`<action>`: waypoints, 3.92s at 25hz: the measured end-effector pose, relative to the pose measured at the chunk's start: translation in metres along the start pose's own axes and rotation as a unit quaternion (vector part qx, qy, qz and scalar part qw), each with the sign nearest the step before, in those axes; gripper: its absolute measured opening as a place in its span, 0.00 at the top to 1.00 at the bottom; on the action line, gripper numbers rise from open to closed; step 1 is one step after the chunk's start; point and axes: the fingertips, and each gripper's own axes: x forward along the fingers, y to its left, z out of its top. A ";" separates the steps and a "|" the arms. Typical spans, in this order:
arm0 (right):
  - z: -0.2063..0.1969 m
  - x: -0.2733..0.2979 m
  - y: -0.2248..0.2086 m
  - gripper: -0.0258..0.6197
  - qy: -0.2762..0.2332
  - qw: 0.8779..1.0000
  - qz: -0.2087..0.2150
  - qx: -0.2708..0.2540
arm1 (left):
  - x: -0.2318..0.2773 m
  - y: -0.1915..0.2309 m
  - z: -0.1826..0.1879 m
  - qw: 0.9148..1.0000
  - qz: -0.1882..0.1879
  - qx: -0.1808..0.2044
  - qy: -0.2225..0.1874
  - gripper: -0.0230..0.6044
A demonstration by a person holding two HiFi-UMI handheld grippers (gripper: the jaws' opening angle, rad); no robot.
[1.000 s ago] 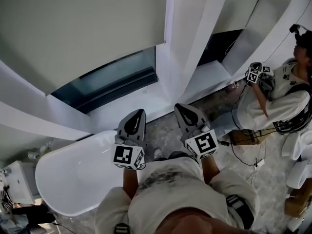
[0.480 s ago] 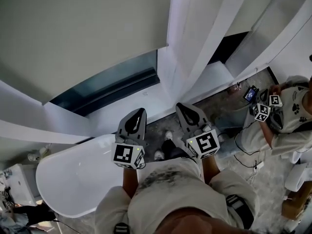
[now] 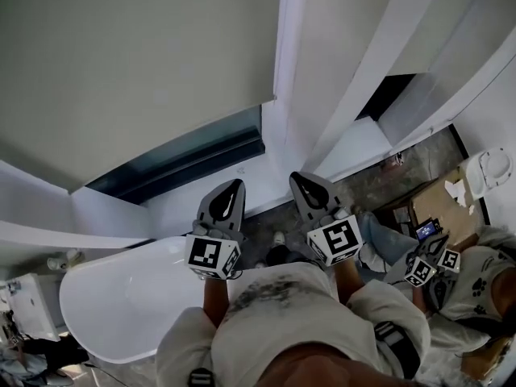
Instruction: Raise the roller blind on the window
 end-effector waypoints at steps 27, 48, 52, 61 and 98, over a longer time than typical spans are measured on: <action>0.004 0.036 -0.059 0.86 0.008 0.999 -0.036 0.025 | 0.129 -0.007 0.018 0.992 -0.124 0.017 0.000 0.86; 0.007 0.047 -0.074 0.86 0.016 0.996 -0.088 0.022 | 0.212 0.000 0.040 0.981 -0.193 0.005 -0.021 0.78; 0.005 0.048 -0.073 0.86 0.027 0.995 -0.094 0.024 | 0.223 0.007 0.037 0.980 -0.196 0.006 -0.015 0.77; 0.006 0.047 -0.069 0.86 0.022 0.994 -0.110 0.018 | 0.241 0.004 0.030 0.976 -0.219 -0.001 -0.007 0.77; 0.174 0.104 -0.062 0.73 -0.070 0.997 0.001 -0.010 | 0.163 0.028 0.011 0.976 -0.217 0.010 0.012 0.95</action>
